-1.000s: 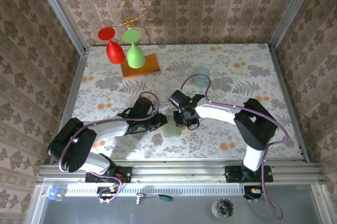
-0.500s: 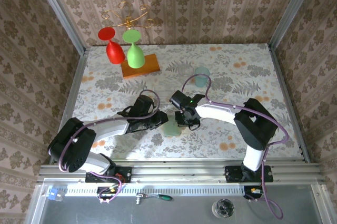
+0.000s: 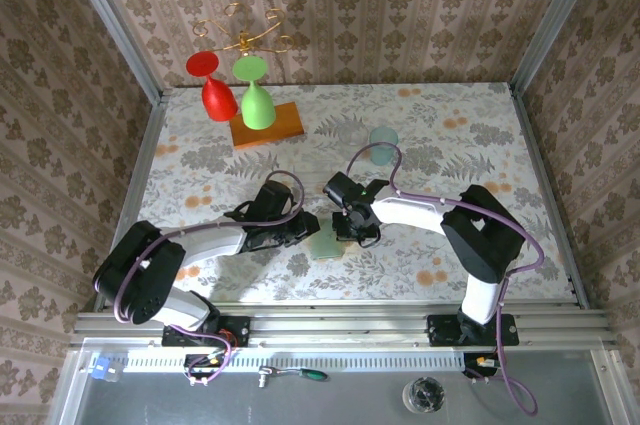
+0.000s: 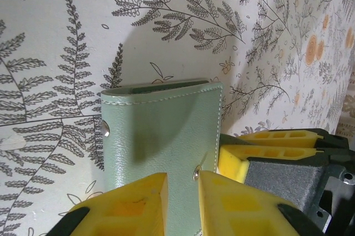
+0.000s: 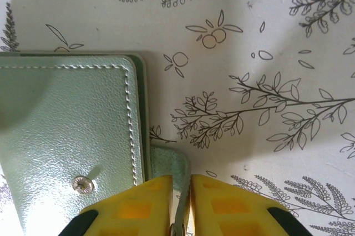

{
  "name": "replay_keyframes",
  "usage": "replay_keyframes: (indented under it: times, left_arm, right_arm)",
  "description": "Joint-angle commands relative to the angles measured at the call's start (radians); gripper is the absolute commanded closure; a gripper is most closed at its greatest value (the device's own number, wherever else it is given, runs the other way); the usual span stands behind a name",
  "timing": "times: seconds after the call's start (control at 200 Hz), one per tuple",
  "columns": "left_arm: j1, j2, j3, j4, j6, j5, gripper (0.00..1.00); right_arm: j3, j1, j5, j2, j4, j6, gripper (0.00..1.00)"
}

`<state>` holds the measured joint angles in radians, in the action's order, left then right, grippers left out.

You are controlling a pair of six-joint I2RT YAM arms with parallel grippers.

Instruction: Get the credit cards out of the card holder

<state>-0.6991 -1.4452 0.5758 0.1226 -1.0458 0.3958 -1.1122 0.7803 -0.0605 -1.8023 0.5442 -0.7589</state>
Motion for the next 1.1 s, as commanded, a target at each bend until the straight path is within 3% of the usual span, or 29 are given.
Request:
replay_keyframes:
  times: [0.0,0.34,1.095]
  left_arm:
    - [0.003,-0.012,0.019,0.020,0.005,0.005,0.77]
    - [0.003,0.002,0.028,-0.001,0.032,-0.008,0.77]
    - [0.012,0.135,-0.004,-0.077,0.062,-0.121,0.77]
  right_arm:
    - [0.015,-0.007,-0.013,-0.022,-0.001,-0.010,0.82]
    - [0.050,-0.019,0.014,0.040,-0.030,-0.013,0.93]
    - [0.077,-0.050,0.043,0.225,0.046,0.013,1.00]
